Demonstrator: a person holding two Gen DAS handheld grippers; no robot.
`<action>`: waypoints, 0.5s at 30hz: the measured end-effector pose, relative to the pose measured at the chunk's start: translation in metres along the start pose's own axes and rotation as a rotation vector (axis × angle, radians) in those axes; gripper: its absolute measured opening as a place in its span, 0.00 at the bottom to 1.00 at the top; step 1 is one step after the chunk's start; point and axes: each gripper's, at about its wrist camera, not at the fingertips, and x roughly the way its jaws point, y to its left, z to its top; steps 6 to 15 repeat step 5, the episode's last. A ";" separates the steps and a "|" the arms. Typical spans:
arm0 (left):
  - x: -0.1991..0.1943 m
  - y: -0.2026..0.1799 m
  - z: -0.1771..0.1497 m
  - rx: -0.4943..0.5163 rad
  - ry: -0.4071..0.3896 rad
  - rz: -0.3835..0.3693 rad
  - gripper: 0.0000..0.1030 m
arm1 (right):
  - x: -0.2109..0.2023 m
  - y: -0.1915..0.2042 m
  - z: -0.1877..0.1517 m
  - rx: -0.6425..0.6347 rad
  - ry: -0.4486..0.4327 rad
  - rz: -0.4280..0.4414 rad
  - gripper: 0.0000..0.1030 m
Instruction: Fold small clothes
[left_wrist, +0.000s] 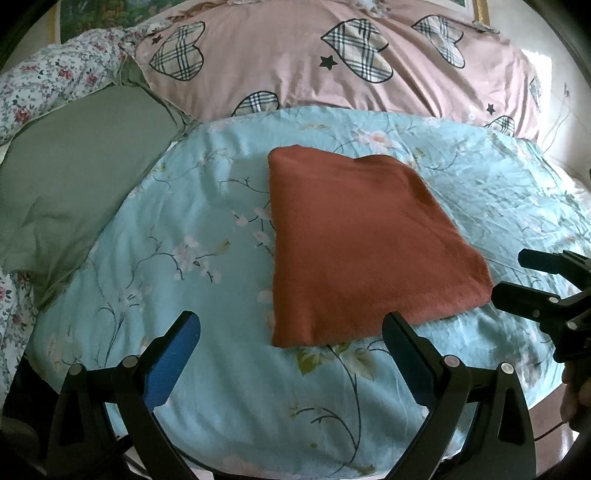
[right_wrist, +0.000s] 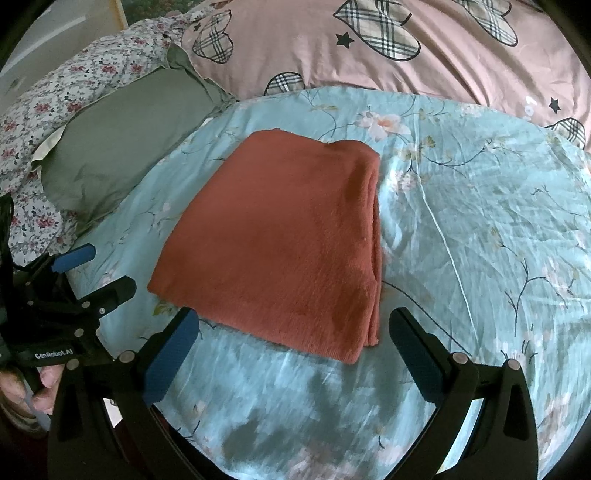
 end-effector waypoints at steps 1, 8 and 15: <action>0.000 -0.001 0.000 0.002 0.000 0.002 0.96 | 0.001 -0.001 0.001 0.002 0.000 0.001 1.00; 0.004 -0.002 0.004 0.002 0.001 0.004 0.96 | 0.009 -0.006 0.006 0.017 0.007 0.009 1.00; 0.004 -0.002 0.004 0.002 0.001 0.004 0.96 | 0.009 -0.006 0.006 0.017 0.007 0.009 1.00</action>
